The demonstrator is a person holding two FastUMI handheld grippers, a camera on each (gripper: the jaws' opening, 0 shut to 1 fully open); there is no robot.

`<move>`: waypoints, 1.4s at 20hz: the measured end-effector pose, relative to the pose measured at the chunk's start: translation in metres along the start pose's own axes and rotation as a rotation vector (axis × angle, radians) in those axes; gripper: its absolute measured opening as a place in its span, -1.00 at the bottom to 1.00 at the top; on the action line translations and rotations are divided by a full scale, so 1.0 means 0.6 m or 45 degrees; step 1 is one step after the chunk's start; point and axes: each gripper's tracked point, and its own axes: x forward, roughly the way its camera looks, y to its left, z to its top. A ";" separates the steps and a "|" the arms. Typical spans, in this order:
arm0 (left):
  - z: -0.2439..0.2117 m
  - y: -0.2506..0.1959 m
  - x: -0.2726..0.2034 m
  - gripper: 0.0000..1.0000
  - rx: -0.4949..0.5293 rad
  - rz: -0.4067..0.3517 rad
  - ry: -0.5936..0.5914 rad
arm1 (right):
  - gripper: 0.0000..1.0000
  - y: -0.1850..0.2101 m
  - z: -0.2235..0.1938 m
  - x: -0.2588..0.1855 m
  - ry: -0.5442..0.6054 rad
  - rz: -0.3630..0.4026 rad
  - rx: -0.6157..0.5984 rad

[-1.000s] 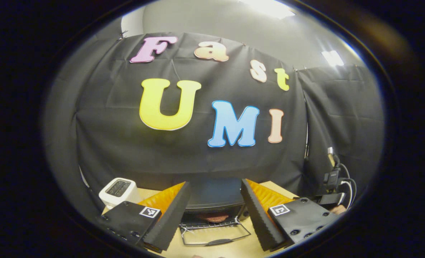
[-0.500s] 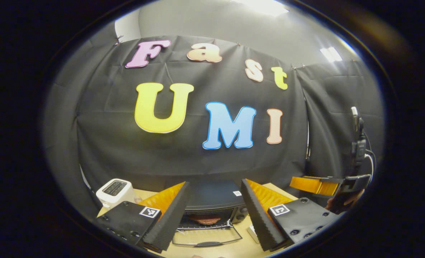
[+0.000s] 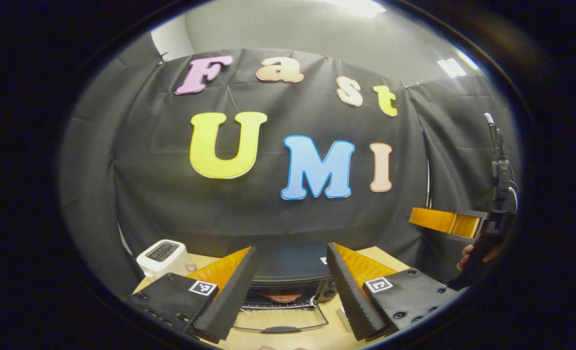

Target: Open the electric oven with the left hand, put the food in, and close the electric oven.

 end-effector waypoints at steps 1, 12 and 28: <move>-0.018 -0.002 0.006 0.90 0.001 0.004 0.034 | 0.69 -0.003 -0.003 0.002 0.008 -0.004 -0.004; -0.325 -0.020 0.020 0.91 -0.023 0.003 0.594 | 0.68 -0.052 -0.027 0.000 0.047 -0.066 -0.041; -0.606 0.015 0.019 0.99 -0.039 0.097 1.164 | 0.68 -0.136 -0.069 -0.041 0.132 -0.208 -0.061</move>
